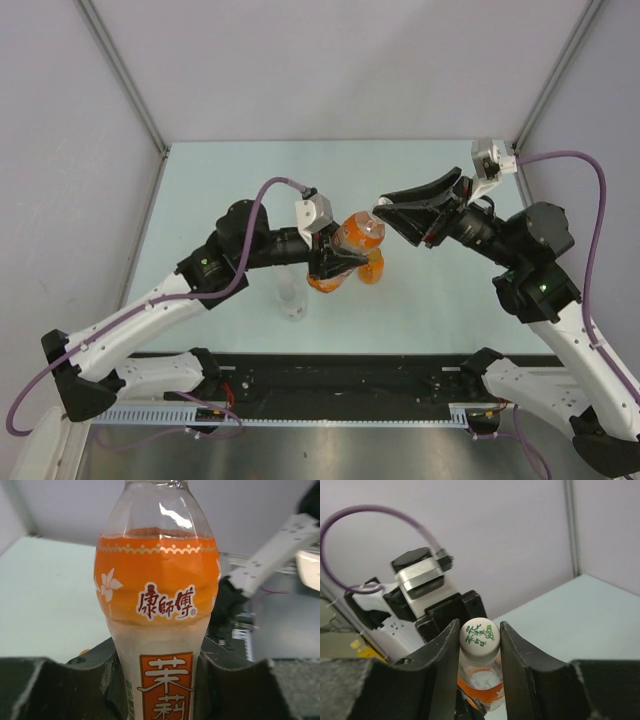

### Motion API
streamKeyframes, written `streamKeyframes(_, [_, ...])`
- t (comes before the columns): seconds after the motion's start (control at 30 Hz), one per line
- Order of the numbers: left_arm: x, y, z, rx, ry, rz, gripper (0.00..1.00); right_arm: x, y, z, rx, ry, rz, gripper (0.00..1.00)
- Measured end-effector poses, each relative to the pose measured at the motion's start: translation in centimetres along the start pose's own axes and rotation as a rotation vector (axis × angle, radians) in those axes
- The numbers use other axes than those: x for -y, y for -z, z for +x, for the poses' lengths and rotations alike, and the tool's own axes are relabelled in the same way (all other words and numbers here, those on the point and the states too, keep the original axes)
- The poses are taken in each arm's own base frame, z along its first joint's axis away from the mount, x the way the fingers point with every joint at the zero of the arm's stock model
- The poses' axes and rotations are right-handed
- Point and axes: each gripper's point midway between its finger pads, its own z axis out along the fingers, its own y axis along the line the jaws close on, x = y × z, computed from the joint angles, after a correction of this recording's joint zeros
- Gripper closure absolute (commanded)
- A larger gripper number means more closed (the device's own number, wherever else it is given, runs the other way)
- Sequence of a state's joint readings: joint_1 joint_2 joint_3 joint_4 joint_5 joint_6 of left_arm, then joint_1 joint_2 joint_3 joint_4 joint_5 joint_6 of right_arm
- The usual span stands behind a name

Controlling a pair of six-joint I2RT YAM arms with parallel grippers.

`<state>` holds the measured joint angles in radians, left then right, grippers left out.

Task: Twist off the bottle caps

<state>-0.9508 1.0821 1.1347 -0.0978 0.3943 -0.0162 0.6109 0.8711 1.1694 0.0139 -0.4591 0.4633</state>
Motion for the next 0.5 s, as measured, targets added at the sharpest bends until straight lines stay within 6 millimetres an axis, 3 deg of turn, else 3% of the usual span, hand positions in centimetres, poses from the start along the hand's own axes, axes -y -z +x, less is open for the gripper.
streamKeyframes(0.23, [4.8, 1.7, -1.5, 0.008, 0.132, 0.336, 1.00, -4.7, 1.4, -0.3, -0.027, 0.120, -0.247, 1.00])
streamKeyframes(0.5, [8.4, 2.7, -2.3, -0.032, 0.254, 0.653, 1.00, -8.1, 3.1, -0.4, -0.051, 0.209, -0.441, 1.00])
